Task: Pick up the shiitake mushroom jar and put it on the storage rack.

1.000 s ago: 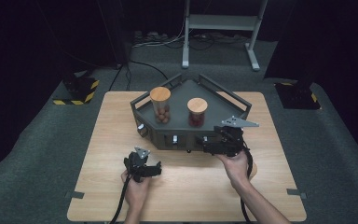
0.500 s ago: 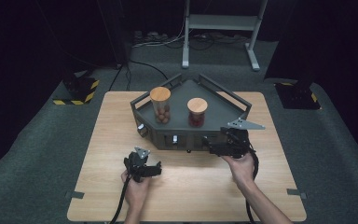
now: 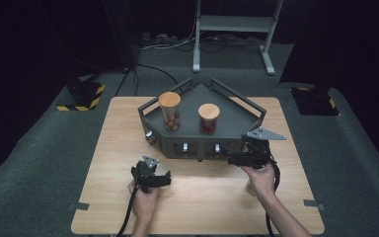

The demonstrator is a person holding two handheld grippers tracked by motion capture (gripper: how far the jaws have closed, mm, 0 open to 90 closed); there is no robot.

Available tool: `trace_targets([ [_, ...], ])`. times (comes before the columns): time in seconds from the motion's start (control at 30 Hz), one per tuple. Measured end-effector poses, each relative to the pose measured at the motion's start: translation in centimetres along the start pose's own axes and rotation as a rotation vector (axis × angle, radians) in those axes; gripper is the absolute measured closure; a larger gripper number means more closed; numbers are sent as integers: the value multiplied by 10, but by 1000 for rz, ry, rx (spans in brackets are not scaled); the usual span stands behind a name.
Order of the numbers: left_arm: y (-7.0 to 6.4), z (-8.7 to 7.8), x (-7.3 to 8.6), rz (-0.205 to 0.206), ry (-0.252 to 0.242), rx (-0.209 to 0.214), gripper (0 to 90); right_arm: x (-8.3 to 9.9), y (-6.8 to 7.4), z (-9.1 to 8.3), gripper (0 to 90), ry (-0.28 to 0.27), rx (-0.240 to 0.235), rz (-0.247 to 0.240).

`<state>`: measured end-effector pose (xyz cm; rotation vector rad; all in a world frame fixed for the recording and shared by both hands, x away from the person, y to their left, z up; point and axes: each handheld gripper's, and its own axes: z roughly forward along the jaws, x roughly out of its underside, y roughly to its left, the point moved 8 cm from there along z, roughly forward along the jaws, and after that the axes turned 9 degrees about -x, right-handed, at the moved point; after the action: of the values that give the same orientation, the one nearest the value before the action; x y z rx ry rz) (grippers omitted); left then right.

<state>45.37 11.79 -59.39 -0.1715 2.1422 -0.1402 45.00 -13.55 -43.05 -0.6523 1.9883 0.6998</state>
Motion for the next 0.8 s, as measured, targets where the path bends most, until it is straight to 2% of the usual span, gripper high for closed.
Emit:
trace_targets([
  [0.1,0,0,0,0,0,0,38,1,-3,-2,43,-22,6,-14],
  [0.27,0,0,0,0,0,0,38,5,-10,-6,38,-18,21,-12],
  [0.5,0,0,0,0,0,0,38,11,-14,-9,41,18,28,-14],
  [0.8,0,0,0,1,0,0,38,13,-15,-13,44,7,18,-21],
])
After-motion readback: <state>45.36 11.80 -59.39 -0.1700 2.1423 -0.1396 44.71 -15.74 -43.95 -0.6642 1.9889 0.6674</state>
